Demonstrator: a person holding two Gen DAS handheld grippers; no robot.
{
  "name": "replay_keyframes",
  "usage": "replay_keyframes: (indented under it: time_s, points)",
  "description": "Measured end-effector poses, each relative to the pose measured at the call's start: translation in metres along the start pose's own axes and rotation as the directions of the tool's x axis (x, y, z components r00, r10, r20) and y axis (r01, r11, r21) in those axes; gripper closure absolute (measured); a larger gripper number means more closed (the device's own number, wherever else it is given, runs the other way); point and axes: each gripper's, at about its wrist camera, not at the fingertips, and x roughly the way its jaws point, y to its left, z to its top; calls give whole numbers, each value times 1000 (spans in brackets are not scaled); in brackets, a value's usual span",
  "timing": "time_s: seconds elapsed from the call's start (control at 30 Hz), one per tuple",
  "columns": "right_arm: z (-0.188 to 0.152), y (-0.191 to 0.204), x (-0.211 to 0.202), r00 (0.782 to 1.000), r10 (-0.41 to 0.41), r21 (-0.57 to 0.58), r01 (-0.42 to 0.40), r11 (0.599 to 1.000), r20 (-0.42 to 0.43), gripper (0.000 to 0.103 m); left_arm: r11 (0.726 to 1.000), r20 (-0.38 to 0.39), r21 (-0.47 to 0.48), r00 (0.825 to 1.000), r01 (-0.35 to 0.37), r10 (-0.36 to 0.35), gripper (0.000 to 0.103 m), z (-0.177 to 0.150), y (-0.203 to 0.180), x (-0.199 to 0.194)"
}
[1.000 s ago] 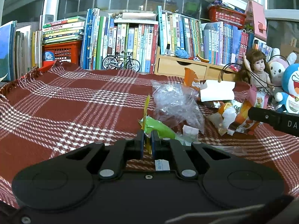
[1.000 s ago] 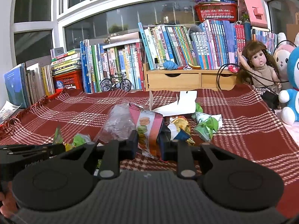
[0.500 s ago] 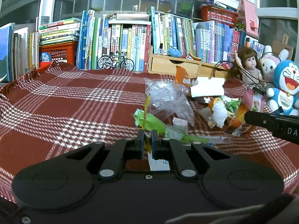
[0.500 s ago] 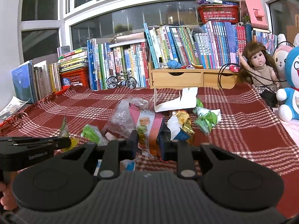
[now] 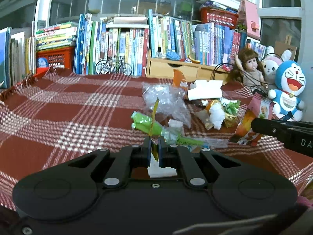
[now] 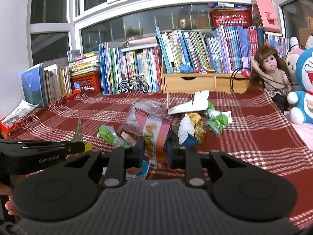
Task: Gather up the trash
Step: 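Lower both held wrappers into the black trash bag and open both tools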
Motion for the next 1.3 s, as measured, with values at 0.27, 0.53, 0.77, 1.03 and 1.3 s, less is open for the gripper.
replay_keyframes:
  time_s: [0.27, 0.53, 0.77, 1.03, 1.3]
  points:
    - [24, -6, -15, 996, 0, 10, 0, 1000, 93, 75, 999, 77, -39, 997, 1, 2, 97, 25, 8, -17]
    - [10, 1, -32, 997, 63, -5, -62, 998, 38, 75, 997, 30, -34, 997, 69, -68, 97, 5, 6, -45]
    - [-25, 5, -46, 986, 131, 30, -128, 991, -101, 75, 995, -86, -10, 991, 102, -102, 97, -38, 0, -61]
    - [-94, 6, -37, 927, 217, 109, -192, 975, -306, 75, 996, -286, -40, 955, 76, -84, 97, -108, -8, -46]
    - [-175, 2, 12, 820, 219, 188, -138, 972, -528, 75, 995, -511, -98, 859, -26, -28, 96, -185, 3, 7]
